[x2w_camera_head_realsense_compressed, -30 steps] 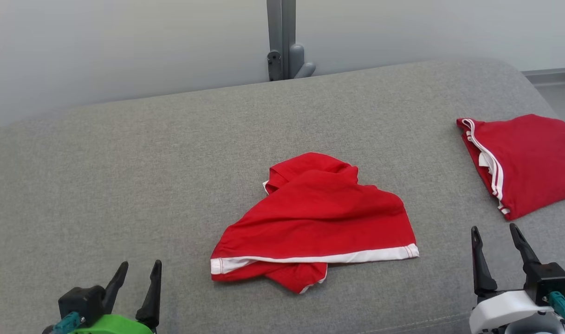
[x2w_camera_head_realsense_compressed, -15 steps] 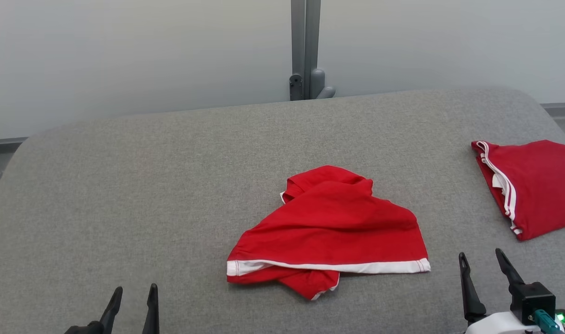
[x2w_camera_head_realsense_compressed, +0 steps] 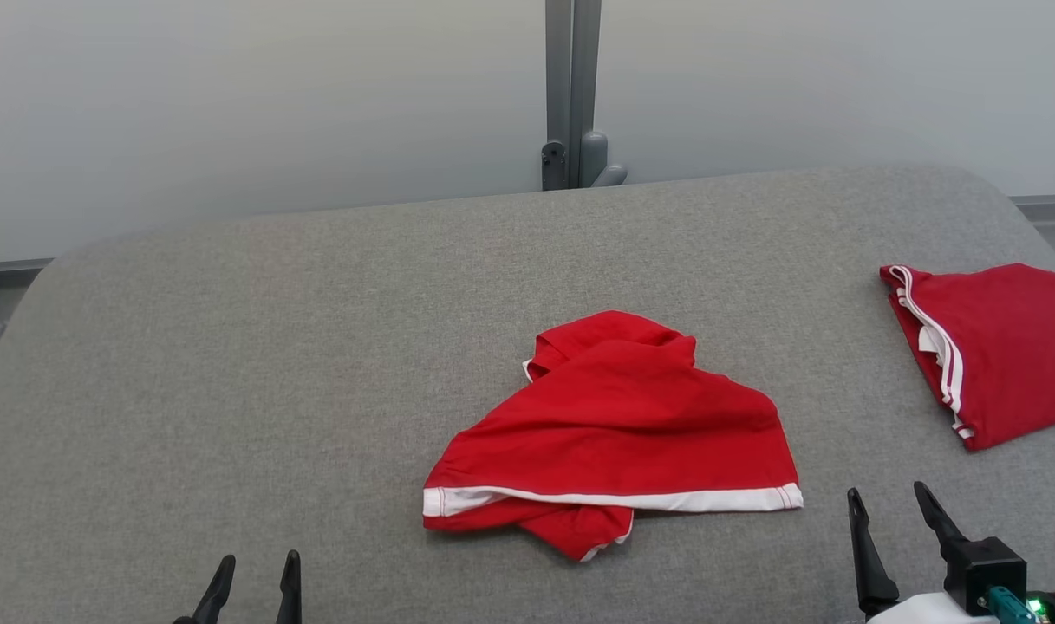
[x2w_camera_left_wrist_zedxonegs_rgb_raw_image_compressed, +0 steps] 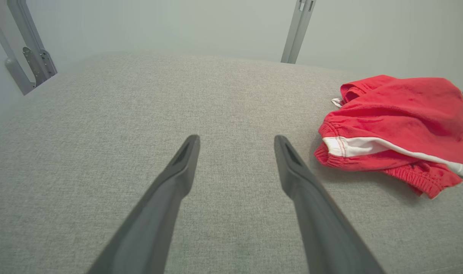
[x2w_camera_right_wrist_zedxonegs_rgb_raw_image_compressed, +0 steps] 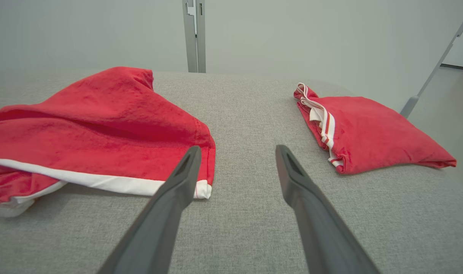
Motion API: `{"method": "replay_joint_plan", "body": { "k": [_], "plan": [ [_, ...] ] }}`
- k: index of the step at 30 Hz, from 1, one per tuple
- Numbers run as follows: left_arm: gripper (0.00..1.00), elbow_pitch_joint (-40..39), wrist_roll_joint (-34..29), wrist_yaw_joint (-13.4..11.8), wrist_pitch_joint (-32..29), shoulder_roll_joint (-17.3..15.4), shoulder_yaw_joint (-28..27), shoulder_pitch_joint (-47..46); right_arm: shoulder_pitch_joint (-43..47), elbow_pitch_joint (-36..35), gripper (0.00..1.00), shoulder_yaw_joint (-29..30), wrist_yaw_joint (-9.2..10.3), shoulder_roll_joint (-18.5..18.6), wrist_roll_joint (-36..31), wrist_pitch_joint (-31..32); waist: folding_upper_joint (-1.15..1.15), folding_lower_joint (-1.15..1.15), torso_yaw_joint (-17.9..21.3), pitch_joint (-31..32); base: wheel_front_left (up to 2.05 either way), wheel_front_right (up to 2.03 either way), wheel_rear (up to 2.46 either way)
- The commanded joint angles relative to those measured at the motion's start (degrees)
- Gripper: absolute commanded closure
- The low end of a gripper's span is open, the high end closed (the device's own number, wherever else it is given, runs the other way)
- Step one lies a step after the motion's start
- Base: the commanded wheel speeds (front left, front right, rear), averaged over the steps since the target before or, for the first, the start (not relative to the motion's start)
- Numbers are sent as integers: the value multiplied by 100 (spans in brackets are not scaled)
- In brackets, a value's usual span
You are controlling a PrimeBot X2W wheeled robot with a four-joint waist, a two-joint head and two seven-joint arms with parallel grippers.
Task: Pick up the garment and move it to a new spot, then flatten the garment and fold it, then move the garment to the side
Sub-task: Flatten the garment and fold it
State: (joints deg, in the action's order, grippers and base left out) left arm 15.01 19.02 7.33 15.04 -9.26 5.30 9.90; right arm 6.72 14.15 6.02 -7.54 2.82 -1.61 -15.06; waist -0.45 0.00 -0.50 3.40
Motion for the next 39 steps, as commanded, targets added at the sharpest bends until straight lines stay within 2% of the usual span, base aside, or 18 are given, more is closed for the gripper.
{"method": "replay_joint_plan", "body": {
  "k": [1, 11, 14, 18, 26, 39],
  "plan": [
    [0, -16, 4, 19, 15, 8, 1, -56, -33, 11, 0, -10, 11, 15, 27, -15, 45, 0, 8, -2, 0, 0, 0],
    [0, -20, 114, 20, 15, -91, 93, -93, -157, -28, 0, -65, 11, 16, 266, -15, 45, 0, 87, -53, 0, 0, 0],
    [0, -23, 133, 20, 15, -128, 186, -199, -265, 167, 0, -119, 11, 12, 374, -15, 45, 0, 129, -121, 0, 0, 0],
    [0, 196, 293, 21, -35, -235, 572, -429, -608, 548, 0, -480, 11, 66, 403, 478, 45, 0, 197, -213, 0, 0, 0],
    [0, 342, 888, 21, -720, -496, 1393, -1075, -1216, 1001, 0, -1069, 11, 363, 841, 1468, 45, 0, 243, -526, 0, 0, 0],
    [0, 414, 1824, 21, -1095, -774, 2107, -1794, -1920, 1681, 0, -1149, 11, 268, 919, 1629, 45, 0, 265, -1115, 0, 0, 0]
  ]
}}
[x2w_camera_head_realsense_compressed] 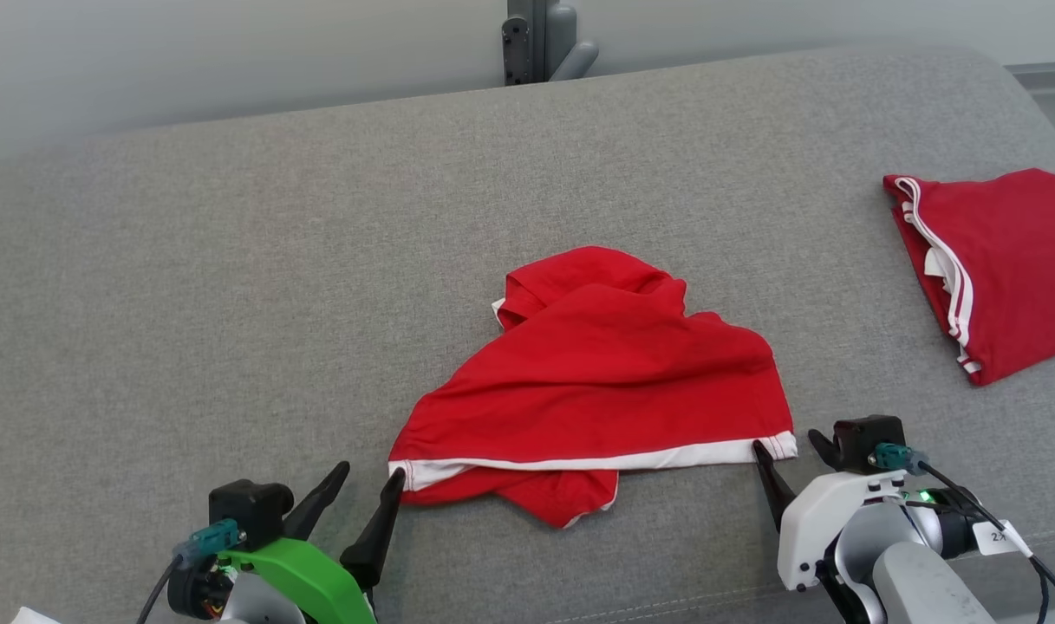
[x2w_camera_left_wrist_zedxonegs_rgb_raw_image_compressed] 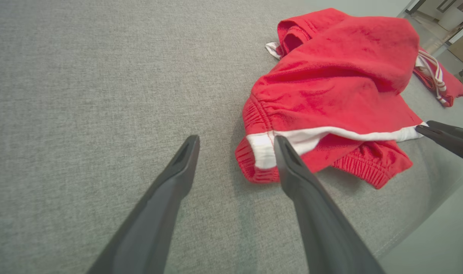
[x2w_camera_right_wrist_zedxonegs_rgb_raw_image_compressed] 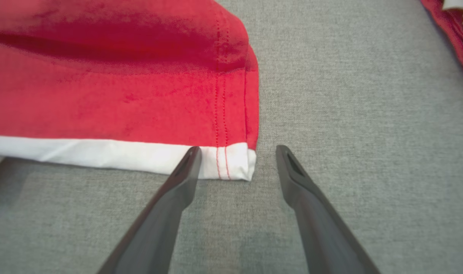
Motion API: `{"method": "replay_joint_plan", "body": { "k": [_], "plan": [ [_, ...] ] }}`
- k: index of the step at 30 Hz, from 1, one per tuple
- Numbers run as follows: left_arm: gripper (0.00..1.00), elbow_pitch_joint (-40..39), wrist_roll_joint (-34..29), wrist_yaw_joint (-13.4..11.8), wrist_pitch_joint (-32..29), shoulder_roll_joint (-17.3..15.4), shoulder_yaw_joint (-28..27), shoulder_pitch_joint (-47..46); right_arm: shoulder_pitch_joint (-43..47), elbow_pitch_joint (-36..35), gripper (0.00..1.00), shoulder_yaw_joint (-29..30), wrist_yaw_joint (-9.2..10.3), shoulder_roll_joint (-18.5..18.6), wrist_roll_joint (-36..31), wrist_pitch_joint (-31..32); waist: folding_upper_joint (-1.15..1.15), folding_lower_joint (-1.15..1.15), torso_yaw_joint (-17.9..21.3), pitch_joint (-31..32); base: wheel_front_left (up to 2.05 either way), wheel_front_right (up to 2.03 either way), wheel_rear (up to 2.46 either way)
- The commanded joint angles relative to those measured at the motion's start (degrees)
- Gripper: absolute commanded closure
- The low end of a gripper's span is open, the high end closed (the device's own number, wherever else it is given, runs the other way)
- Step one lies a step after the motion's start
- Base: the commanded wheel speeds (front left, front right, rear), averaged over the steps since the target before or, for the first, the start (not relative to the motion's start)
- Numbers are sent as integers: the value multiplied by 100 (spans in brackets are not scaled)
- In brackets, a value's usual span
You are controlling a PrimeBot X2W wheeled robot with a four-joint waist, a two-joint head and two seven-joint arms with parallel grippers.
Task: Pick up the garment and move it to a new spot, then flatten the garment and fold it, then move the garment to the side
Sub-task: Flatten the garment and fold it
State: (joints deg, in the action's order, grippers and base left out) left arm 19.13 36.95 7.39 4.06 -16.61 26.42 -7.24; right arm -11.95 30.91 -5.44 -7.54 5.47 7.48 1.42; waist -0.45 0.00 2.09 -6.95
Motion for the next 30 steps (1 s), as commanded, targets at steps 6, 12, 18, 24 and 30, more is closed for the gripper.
{"method": "replay_joint_plan", "body": {
  "k": [6, 12, 18, 24, 30],
  "plan": [
    [0, -4, 389, 16, -46, -193, 318, -262, -231, 322, 0, -149, 11, -45, 86, -20, 45, 0, 9, -174, 0, 0, 0],
    [0, -44, 811, 16, -92, -323, 620, -337, -310, 529, 0, -257, 11, -39, 149, -67, 45, 0, 24, -215, 0, 0, 0],
    [0, -29, 1052, 16, -47, -408, 889, -427, -371, 672, 0, -336, 11, -23, 226, -87, 45, 0, 39, -233, 0, 0, 0],
    [100, -62, 1296, 16, 12, -490, 1253, -564, -392, 800, 100, -517, 11, 5, 468, -26, 45, 0, 61, -206, 0, 0, 0],
    [100, -321, 1590, 16, 97, -725, 1570, -743, -471, 325, 100, -674, 11, 171, 1127, -161, 45, 0, 110, -117, 0, 0, 0]
  ]
}}
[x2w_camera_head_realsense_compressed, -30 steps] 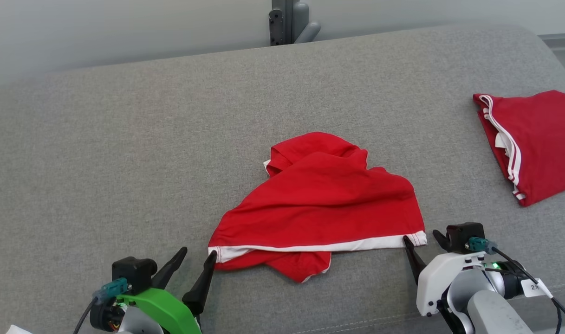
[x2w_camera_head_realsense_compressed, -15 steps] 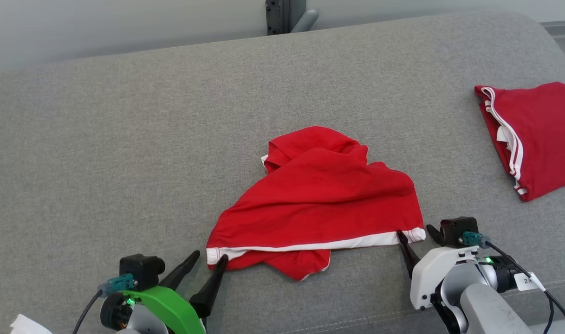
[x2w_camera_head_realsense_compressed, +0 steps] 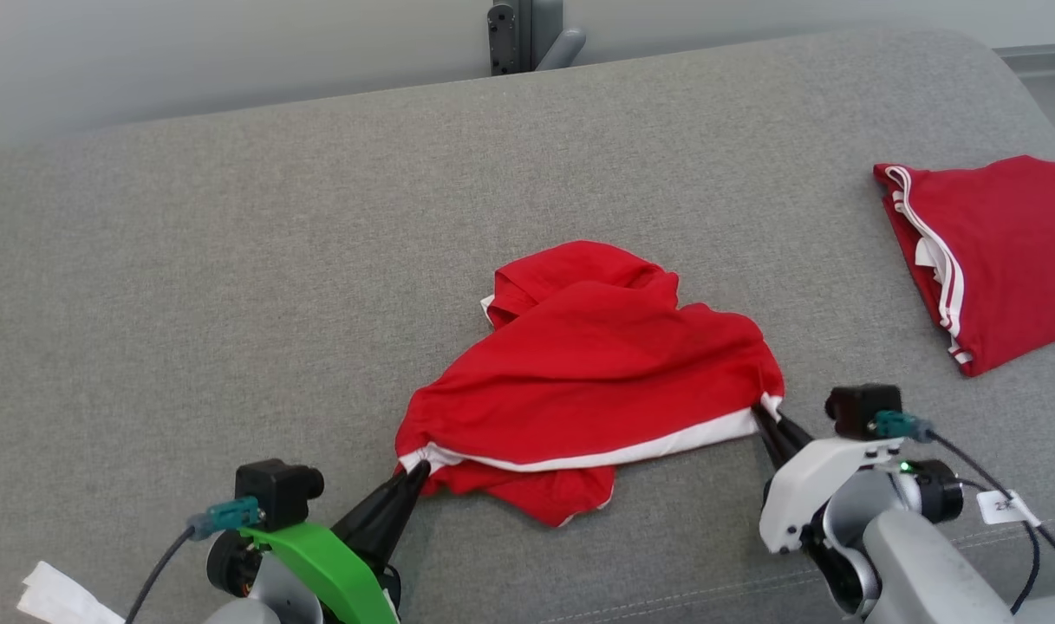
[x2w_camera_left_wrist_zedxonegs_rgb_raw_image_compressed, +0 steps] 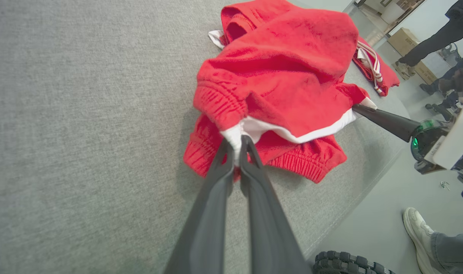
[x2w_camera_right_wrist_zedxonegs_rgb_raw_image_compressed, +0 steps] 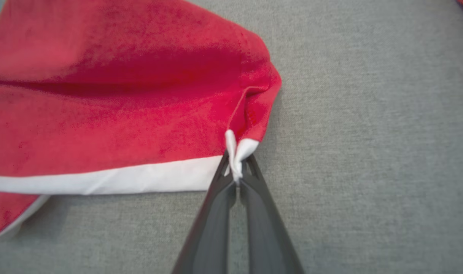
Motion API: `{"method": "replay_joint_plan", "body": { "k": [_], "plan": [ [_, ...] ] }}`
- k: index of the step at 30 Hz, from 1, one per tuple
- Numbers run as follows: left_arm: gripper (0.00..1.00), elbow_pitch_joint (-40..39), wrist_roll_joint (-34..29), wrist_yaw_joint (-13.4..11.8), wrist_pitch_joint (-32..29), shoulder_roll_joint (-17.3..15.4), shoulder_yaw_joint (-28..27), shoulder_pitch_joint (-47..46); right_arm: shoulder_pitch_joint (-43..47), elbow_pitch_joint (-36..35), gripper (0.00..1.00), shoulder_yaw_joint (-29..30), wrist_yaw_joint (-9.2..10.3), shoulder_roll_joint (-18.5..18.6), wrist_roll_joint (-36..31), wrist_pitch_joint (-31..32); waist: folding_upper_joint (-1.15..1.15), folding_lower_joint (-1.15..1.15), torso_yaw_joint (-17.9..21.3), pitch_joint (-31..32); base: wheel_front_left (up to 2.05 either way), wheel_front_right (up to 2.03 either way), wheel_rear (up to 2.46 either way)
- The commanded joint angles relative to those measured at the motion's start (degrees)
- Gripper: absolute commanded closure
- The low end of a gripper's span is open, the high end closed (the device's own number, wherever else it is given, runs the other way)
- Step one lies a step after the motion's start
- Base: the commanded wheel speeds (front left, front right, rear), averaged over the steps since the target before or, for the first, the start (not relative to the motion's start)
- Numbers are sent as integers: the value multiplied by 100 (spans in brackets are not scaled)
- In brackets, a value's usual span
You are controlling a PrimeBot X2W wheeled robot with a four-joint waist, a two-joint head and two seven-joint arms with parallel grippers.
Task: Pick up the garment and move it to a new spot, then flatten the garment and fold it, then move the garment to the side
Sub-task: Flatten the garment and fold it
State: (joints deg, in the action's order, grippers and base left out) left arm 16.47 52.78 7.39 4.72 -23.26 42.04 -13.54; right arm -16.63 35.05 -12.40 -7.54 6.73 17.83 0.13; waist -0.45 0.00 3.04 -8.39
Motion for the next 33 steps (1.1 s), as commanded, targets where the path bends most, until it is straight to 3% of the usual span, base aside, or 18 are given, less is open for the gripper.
{"method": "replay_joint_plan", "body": {
  "k": [1, 6, 10, 14, 17, 21, 25, 29, 33],
  "plan": [
    [100, -187, 101, 16, 43, -114, 18, -138, -3, -294, 100, 27, 11, 91, 262, -19, 45, 0, 25, 43, 0, 0, 0],
    [100, -1166, 282, 16, 70, -591, -166, -319, 180, -1912, 100, 229, 11, 611, 1428, 458, 45, 0, 60, 31, 0, 0, 0],
    [100, -2217, 275, -101, -108, -1002, -479, -595, 179, -3398, 100, 751, 9, 974, 2148, 964, 45, 0, 138, -170, 0, 0, 0],
    [100, -3164, 398, -177, -493, -1265, -761, -1141, -109, -4453, 100, 1372, 9, 989, 2620, 1488, 45, 0, 172, -539, 0, 0, 0],
    [100, -3539, 609, -182, -913, -1375, -972, -1811, -613, -4884, 100, 1727, 7, 919, 2612, 1847, 45, 0, 167, -922, 0, 0, 0],
    [100, -3320, 591, -155, -1483, -1364, -1137, -3013, -1693, -4827, 100, 1979, 7, 686, 2354, 2212, 45, 0, 155, -1513, 0, 0, 0],
    [100, -2472, 453, -95, -1854, -1125, -1162, -4390, -3082, -4225, 100, 2051, 7, 378, 1877, 2351, 45, 0, 95, -2101, 0, 0, 0],
    [100, -1040, 106, -52, -1663, -709, -1220, -5712, -4526, -3173, 100, 2201, 11, 10, 1166, 1792, 45, 0, 67, -2446, 0, 0, 0],
    [100, 386, -384, -107, -870, -334, -1395, -6801, -5746, -2114, 100, 2353, 14, -224, 660, 831, 45, 0, 109, -2613, 0, 0, 0]
  ]
}}
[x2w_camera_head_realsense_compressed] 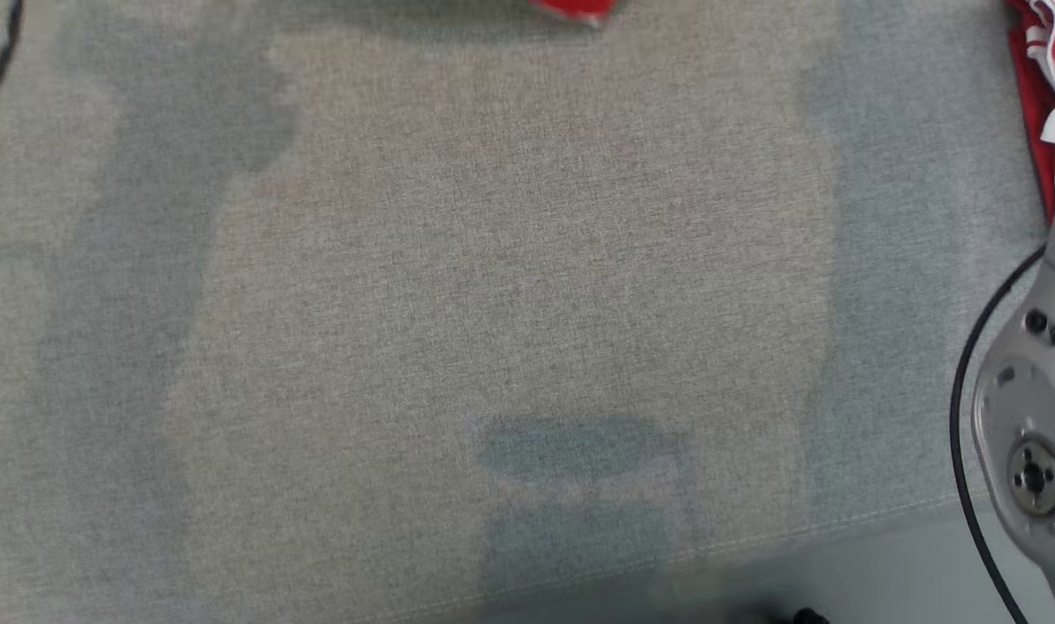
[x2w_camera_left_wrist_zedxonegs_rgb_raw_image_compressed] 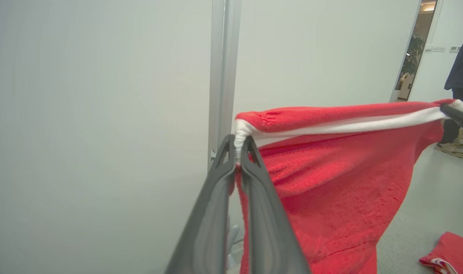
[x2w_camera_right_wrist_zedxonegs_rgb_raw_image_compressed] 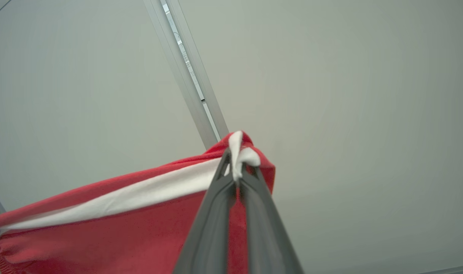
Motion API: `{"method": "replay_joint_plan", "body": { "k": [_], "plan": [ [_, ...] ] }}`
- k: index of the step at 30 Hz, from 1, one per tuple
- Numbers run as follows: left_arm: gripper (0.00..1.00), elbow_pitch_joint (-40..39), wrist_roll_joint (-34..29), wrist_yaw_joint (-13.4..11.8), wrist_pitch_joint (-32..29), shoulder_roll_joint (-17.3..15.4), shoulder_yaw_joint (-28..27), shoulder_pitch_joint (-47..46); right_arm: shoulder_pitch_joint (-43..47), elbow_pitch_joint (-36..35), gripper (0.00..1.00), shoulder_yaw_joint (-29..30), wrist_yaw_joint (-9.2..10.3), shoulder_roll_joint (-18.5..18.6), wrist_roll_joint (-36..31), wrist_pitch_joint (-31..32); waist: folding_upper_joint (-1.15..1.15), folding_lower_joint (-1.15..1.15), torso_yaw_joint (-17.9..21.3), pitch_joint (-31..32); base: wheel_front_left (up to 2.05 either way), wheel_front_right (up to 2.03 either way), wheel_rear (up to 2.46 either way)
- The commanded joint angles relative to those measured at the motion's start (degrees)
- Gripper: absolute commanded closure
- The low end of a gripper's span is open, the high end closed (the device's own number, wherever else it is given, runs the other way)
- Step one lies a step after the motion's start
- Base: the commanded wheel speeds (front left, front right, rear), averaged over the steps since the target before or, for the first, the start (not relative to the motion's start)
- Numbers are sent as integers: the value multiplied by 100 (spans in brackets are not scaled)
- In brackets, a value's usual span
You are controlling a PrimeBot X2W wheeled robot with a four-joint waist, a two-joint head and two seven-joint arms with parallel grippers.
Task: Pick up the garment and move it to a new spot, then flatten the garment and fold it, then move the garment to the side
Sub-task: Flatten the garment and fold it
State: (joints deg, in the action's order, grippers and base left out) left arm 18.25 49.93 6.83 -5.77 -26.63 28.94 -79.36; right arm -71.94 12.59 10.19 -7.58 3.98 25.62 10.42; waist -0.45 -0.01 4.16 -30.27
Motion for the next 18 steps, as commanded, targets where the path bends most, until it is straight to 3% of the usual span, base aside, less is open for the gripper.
{"method": "replay_joint_plan", "body": {
  "k": [1, 6, 10, 13, 18],
  "plan": [
    [100, 497, -295, -45, 431, 79, -72, -445, -462, 376, 100, 158, 21, 14, -197, -461, 45, 1, 2, -467, 0, 0, 0],
    [100, 1724, -693, -11, 1666, 423, -54, -1075, -1164, 1395, 100, 152, 23, -54, -356, -1477, 45, 1, 10, -600, 0, 0, 0],
    [100, 2212, -727, 45, 2040, 681, 34, -885, -894, 1861, 100, -284, 21, -69, -159, -1863, 45, 1, -31, -737, 0, 0, 0],
    [100, 2093, -848, 64, 2099, 687, 417, -259, -175, 2001, 100, -745, 15, -86, 46, -2107, 45, 1, -54, -693, 0, 0, 0],
    [100, 1047, -1006, 61, 2096, 275, 596, 1323, 1426, 1711, 100, -1353, 10, 19, 593, -2370, 45, 1, -53, -438, 0, 0, 0]
  ]
}}
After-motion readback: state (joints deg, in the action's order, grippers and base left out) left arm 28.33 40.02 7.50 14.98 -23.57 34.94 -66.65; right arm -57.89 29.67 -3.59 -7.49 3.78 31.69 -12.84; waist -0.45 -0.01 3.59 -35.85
